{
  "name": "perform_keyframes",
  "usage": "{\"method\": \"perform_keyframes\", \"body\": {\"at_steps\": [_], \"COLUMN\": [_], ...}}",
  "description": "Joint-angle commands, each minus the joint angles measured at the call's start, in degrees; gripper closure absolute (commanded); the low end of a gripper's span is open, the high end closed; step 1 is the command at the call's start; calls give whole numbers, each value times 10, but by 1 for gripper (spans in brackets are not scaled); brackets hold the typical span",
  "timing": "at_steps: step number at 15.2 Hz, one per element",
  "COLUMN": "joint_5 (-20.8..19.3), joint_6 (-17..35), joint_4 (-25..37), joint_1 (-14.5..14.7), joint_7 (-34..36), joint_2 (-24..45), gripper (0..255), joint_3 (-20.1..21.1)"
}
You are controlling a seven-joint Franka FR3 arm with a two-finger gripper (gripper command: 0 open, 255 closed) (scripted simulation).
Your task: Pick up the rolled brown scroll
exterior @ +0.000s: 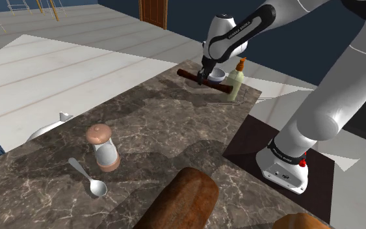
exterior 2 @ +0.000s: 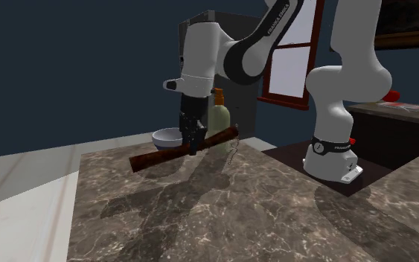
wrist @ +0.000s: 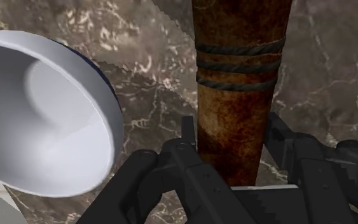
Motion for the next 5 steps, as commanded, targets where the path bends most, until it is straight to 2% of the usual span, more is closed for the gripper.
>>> {"method": "perform_keyframes", "body": {"at_steps": [1, 5], "joint_5": [-1, -2], "joint_6": [-18, -35], "joint_4": [7, 11], "joint_1": [0, 0], "joint_7": [0, 0], "joint_2": [-11, -24], "gripper": [255, 255], "joint_3": [0, 0]}}
